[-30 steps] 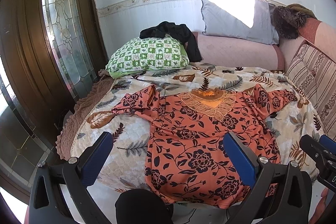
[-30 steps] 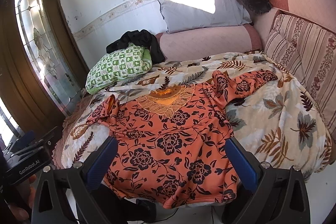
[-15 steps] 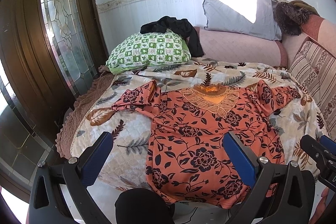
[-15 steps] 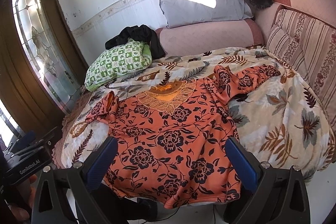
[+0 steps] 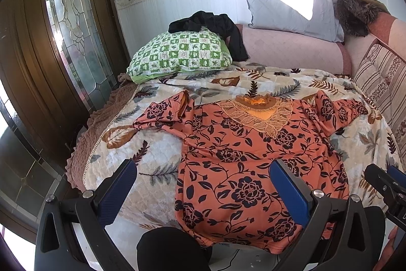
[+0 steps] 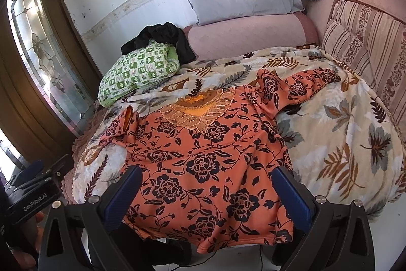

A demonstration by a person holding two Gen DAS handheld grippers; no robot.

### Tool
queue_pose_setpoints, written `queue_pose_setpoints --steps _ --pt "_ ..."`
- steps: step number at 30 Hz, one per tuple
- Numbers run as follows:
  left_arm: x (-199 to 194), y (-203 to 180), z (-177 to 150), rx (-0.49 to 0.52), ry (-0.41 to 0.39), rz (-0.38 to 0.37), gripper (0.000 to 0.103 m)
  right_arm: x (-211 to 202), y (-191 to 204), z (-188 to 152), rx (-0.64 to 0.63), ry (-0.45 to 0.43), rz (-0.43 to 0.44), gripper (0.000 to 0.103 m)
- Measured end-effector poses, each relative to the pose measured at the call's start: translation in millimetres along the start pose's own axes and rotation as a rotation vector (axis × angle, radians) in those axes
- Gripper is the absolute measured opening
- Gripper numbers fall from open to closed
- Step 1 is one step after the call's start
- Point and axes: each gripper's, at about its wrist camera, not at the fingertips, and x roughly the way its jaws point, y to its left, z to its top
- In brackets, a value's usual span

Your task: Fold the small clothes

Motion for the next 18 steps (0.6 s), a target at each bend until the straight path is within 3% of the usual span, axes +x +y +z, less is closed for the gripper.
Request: queue_pose_setpoints --steps 18 --pt "42 -15 7 0.031 0.072 0.013 0.103 45 -15 8 0.045 0.064 0.002 0.103"
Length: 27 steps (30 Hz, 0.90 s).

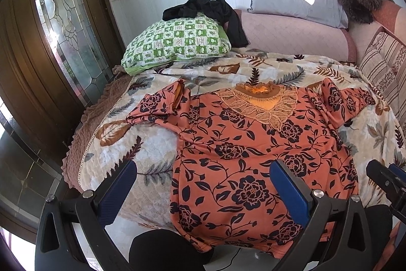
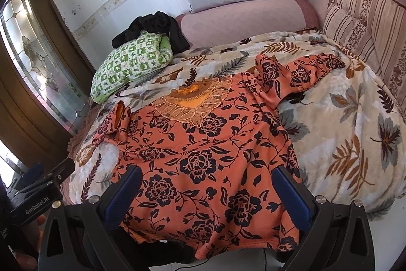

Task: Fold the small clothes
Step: 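Grasp the sleeve nearest the right tool and fold it across the shirt body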

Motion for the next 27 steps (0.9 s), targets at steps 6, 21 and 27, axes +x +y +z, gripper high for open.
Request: queue_pose_setpoints --steps 6,21,27 --pt "13 -7 6 0.012 0.009 0.002 0.103 10 -5 7 0.005 -0.008 -0.010 0.103" --pt "190 -64 73 -0.027 0.229 -0.215 0.103 97 -154 106 0.256 -0.094 -0.005 0.103" --pt "281 -86 85 -0.122 0.258 -0.237 0.103 172 -294 161 0.542 -0.091 0.003 0.099"
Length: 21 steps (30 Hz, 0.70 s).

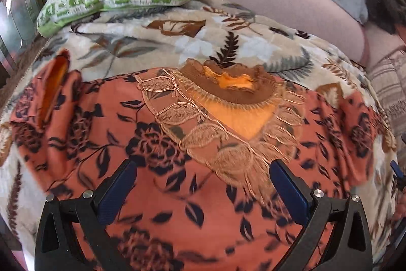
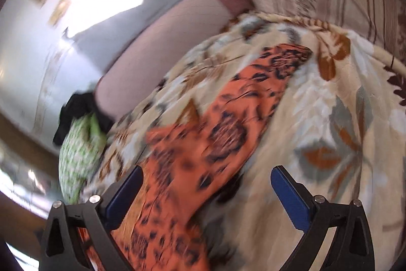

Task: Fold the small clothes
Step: 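Grasp the sleeve nearest the right tool and fold it across the shirt body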

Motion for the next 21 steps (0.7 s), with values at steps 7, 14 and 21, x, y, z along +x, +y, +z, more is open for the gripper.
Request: queue_pose_setpoints --steps 7,14,21 --pt "13 16 2 -0.028 -0.133 0.031 0.103 76 -61 74 0.230 -0.014 -0.022 0.082" --pt "9 24 12 0.003 -0.209 0.104 0.103 108 -69 99 0.273 -0.094 -0.096 0.040" --pt "-3 55 25 -0.079 -0.266 0.173 0.103 81 -24 96 0.178 -0.179 -0.011 0.010"
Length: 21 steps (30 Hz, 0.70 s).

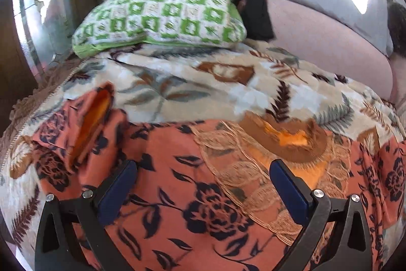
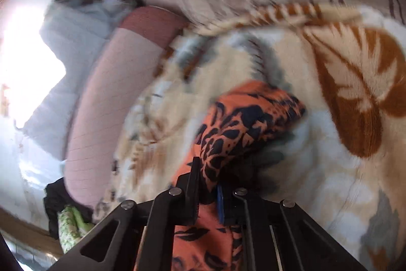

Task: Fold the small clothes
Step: 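Grasp the sleeve nearest the right tool and fold it across the shirt body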

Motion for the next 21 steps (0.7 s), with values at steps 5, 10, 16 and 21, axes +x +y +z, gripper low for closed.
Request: queue_pose_setpoints --steps 5,10,16,21 --pt "-17 37 18 -0.059 -0.070 0.090 0.103 -65 105 -26 -0.178 -0.012 0.227 0.010" --pt "-34 95 37 -0.141 -0.094 0.198 0.103 -105 223 -104 -0.372 0.065 0.414 0.010" --pt "-48 174 45 -0.267 -0.090 0.295 0.103 -89 309 -280 -0.633 0.273 0.439 0.011" --pt "-52 221 44 -0.370 -0.067 0.312 0.103 -25 300 -427 -0.758 0.561 0.362 0.024"
